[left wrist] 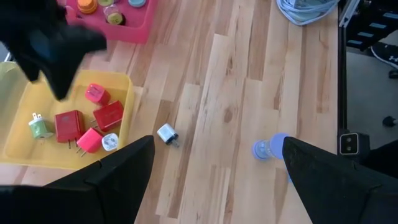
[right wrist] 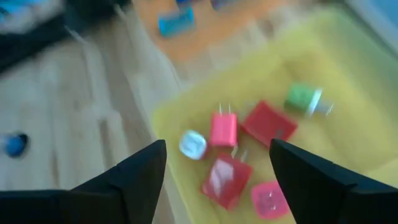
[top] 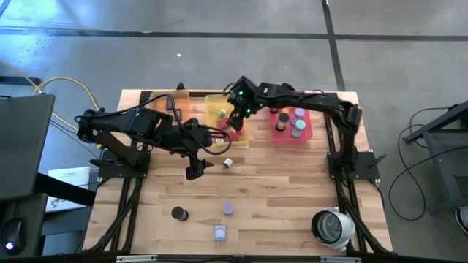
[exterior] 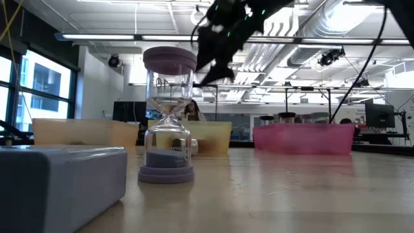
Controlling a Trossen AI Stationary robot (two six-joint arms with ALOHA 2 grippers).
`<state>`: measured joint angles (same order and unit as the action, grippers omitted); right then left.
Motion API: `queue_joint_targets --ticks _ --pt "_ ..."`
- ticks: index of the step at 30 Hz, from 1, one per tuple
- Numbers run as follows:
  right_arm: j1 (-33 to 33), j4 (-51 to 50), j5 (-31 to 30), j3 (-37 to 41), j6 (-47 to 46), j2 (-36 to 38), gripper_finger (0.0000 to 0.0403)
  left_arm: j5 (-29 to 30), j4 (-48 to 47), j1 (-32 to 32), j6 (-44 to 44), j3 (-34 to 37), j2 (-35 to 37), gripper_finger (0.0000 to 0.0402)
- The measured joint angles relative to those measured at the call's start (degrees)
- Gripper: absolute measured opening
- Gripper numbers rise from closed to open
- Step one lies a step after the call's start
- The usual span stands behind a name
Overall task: Pick & Place Office items
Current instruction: Put the purple sand timer into the pink bin
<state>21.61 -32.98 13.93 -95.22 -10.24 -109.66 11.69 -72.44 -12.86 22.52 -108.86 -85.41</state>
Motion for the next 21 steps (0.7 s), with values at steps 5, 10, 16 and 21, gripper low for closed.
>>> queue_joint_targets --ticks 5,10,16,21 --pt "-0.5 -0.7 4.4 0.0 -3.7 9.3 0.0278 0.0 -0.5 -0.1 0.0 0.0 0.0 0.0344" --pt "-0.6 -2.2 15.5 0.0 -9.0 18.0 0.0278 0.0 -2.7 -0.6 0.3 0.0 0.0 0.0344" --pt "-1.1 -10.2 36.6 0.0 -14.5 26.2 0.0278 0.0 -3.9 -0.7 2.8 0.0 0.0 0.0344" --pt "-3.9 -21.1 36.4 0.0 -15.1 32.2 0.0278 -0.2 -3.5 -2.4 3.3 0.1 0.0 0.0344"
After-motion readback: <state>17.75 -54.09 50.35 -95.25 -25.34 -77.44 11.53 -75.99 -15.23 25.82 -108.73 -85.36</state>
